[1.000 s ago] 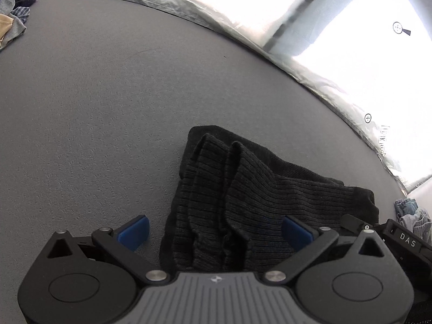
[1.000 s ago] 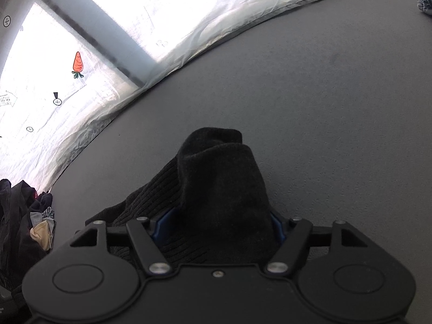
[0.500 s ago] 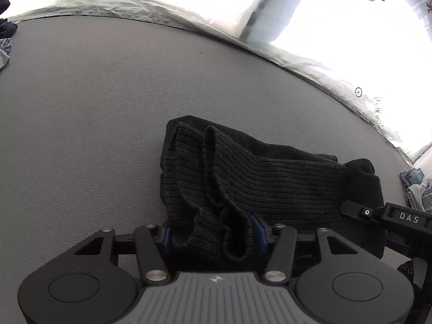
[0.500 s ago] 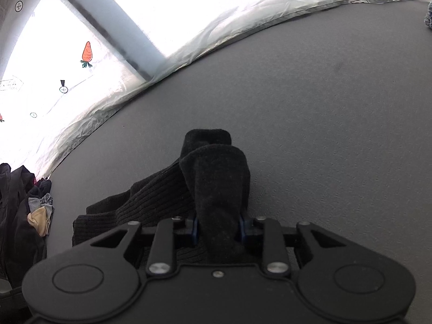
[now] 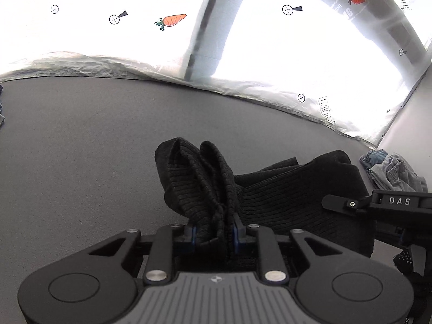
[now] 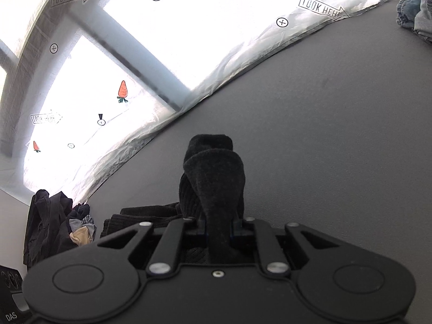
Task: Fold clothes
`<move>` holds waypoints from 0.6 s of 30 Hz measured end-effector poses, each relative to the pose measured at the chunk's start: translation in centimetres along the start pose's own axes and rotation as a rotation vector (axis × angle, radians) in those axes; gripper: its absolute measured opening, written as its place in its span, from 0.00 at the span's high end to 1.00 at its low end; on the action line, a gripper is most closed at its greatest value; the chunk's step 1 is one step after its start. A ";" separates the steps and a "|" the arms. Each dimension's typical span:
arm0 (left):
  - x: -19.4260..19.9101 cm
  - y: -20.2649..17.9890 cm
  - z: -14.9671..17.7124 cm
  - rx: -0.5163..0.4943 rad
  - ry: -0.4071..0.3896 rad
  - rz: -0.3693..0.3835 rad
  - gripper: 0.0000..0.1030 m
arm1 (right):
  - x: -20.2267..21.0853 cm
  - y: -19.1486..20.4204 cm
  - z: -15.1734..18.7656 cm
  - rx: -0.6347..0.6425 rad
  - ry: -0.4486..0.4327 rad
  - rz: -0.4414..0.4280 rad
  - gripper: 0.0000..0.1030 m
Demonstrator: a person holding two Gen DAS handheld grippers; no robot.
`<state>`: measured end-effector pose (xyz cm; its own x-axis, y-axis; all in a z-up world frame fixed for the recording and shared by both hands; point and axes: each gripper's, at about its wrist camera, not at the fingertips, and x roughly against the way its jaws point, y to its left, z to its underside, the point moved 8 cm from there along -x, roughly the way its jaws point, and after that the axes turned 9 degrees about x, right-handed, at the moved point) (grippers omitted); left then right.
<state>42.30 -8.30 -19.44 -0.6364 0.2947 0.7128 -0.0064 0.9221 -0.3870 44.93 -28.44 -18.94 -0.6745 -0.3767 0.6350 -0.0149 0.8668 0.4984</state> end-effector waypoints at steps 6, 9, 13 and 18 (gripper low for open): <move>3.8 -1.5 2.2 -0.026 -0.036 0.042 0.77 | 4.3 0.9 1.6 0.013 -0.034 0.013 0.88; 5.2 -1.6 3.3 -0.021 -0.037 0.064 0.77 | 6.2 1.3 2.7 0.008 -0.046 0.032 0.88; 6.8 -1.2 5.1 0.011 -0.006 0.099 0.78 | 8.2 2.1 4.8 0.025 -0.047 0.087 0.88; 7.9 -2.2 7.9 -0.016 0.059 0.167 0.78 | 10.6 2.0 7.6 0.032 -0.010 0.157 0.88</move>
<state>31.16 -9.95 -17.57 -0.5809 0.4580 0.6729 0.1080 0.8628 -0.4940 32.15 -28.16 -15.73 -0.6778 -0.2323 0.6976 0.0679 0.9249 0.3740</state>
